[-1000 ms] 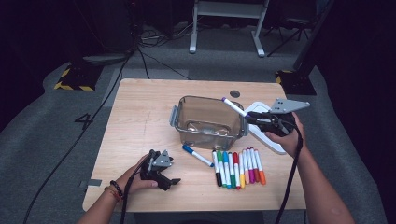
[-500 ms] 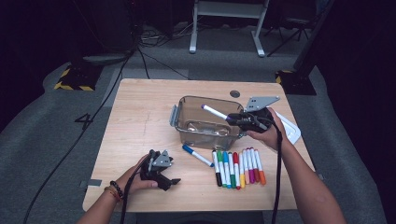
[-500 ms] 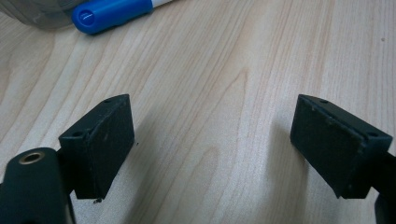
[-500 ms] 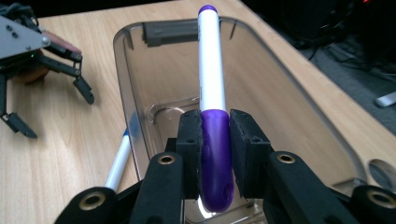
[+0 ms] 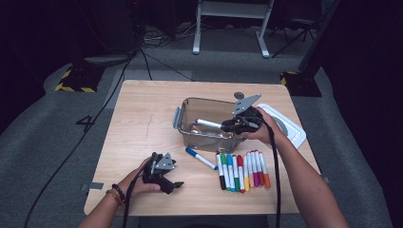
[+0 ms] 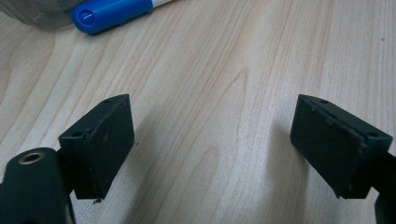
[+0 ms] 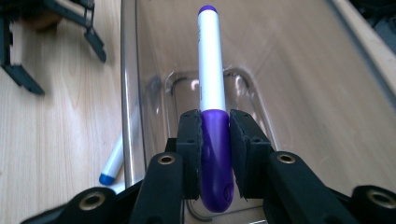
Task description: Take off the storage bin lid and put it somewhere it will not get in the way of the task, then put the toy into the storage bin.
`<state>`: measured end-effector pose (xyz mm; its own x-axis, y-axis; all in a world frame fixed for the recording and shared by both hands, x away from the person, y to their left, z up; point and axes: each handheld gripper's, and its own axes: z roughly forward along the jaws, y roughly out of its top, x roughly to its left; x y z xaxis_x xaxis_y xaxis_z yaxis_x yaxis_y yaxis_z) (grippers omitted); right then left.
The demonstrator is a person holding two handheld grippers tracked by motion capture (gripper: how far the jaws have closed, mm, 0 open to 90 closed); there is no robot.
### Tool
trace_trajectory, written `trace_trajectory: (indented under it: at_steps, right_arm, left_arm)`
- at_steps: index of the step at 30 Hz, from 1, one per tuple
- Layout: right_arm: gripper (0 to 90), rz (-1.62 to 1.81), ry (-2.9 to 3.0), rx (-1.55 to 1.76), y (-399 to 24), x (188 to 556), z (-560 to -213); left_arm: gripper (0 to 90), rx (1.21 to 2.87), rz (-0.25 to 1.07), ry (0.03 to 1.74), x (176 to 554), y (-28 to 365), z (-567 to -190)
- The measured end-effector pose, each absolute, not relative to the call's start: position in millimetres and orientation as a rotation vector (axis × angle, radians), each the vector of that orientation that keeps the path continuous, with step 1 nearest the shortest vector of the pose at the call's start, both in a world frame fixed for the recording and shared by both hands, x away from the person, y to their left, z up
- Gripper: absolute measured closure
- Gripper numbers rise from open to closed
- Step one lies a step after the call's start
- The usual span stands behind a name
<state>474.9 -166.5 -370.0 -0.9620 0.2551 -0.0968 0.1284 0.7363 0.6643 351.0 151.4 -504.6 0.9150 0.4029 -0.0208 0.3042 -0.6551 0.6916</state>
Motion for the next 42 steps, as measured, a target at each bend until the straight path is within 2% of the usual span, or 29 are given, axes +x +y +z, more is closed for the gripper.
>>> trace_trajectory:
  at_steps: [22,35,39,42]
  right_arm:
    - [76.8,0.87,2.865,0.309,-159.1,487.7,-387.6]
    - [63.4,0.929,2.801,0.39,-167.9,488.4,-384.7]
    - [57.2,0.973,2.728,0.429,-177.9,484.2,-376.4]
    - [56.3,1.029,2.663,0.447,-189.4,477.4,-365.8]
  left_arm:
    - [14.1,2.331,0.172,0.499,350.9,151.6,-504.7]
    - [14.1,2.332,0.172,0.498,351.1,151.6,-504.6]
    - [14.1,2.331,0.172,0.497,351.1,151.6,-504.7]
    - [14.1,2.331,0.171,0.498,351.2,151.6,-504.7]
